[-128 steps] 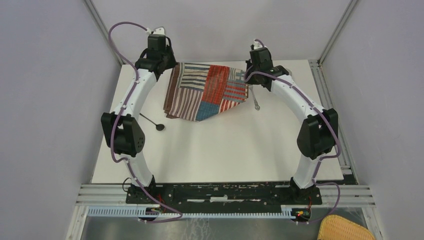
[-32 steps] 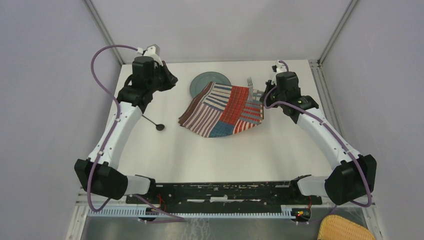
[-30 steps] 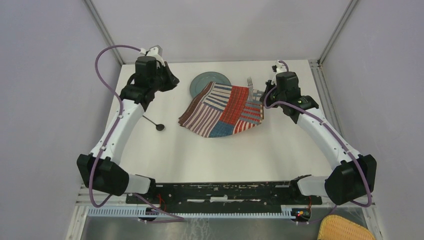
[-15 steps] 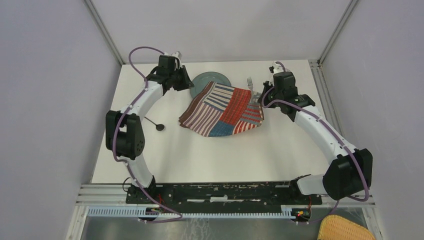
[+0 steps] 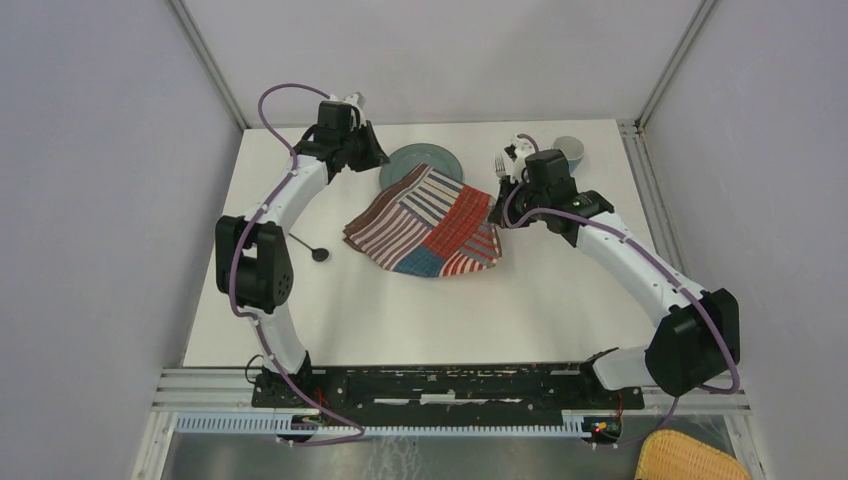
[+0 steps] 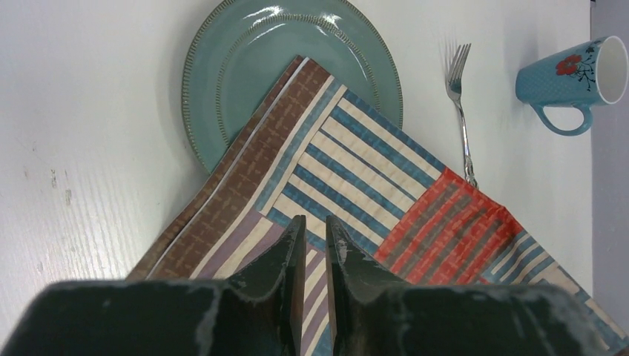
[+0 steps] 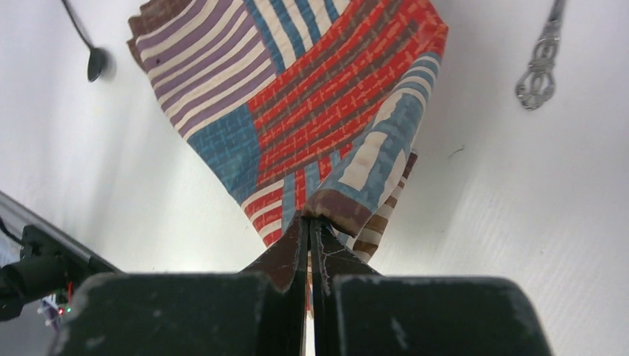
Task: Set the dinner table for one person
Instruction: Flatten out the napkin at the center of the board.
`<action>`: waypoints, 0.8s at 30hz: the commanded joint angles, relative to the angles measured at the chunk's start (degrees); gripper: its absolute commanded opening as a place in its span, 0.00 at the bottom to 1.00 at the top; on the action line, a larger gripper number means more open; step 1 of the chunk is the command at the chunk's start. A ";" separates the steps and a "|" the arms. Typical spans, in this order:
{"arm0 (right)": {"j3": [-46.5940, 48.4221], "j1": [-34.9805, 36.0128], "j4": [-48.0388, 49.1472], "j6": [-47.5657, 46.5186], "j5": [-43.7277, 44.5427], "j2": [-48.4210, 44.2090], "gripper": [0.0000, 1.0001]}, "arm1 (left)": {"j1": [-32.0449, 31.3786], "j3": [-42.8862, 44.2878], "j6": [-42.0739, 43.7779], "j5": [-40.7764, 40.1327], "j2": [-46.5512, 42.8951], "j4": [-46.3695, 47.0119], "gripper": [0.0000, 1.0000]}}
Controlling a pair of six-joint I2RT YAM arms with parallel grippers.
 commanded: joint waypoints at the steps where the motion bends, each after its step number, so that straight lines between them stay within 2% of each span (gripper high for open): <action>1: 0.78 1.69 -0.13 -0.69 -6.25 -1.59 0.00 | -0.26 2.68 2.24 -0.29 0.45 1.20 0.22; 7: -4.80 4.01 -0.46 2.00 -8.24 -6.12 0.00 | -0.27 2.42 1.91 -0.37 0.62 1.06 0.21; 15: -9.75 5.76 -3.74 6.27 -5.19 -13.42 0.00 | -0.28 2.97 2.10 -0.47 1.18 0.18 0.19; 20: -11.85 6.26 -4.24 6.74 -4.46 -13.48 0.00 | -0.27 2.69 1.76 -1.32 0.55 0.25 0.12; 24: -11.85 6.25 -4.70 7.29 -3.36 -12.75 0.00 | -0.30 1.94 1.97 -1.81 -0.33 -0.08 0.12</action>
